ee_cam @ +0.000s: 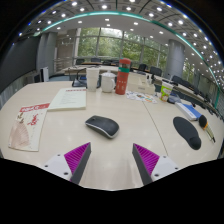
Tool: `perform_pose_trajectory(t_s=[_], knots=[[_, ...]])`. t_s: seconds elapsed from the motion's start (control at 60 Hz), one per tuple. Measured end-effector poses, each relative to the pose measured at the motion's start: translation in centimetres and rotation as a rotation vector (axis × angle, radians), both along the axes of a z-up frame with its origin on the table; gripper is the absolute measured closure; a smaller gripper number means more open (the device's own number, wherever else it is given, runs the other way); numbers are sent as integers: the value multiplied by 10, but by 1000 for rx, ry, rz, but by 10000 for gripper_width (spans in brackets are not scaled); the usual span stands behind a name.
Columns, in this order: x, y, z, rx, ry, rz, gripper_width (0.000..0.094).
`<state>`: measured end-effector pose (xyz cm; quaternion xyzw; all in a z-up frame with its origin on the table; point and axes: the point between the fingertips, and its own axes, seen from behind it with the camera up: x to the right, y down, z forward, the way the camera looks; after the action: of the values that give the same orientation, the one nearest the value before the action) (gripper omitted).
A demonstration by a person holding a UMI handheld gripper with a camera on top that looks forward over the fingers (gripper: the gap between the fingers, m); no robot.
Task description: Arrange mouse
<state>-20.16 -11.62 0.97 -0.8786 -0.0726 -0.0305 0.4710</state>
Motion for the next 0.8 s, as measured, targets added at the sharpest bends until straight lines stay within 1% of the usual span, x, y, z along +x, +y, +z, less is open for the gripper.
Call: perform_pose_trajectory(t_s=[0.167,0.283,0.6,0.667,0.717,0.75,0.8], knots=[[-8,42,-16,-23,-7,-20,80],[-10,67,-15,-15,-10,-33,74],[-9,114,-17,-26,-7,-57,95],[-12,122,-19,-37,17,-51,148],[-14,126,-20,-44,39,-46,218],[-16,128,-21,-49,51,-36,282],[-23,130,-22,-58,71,-9,411]])
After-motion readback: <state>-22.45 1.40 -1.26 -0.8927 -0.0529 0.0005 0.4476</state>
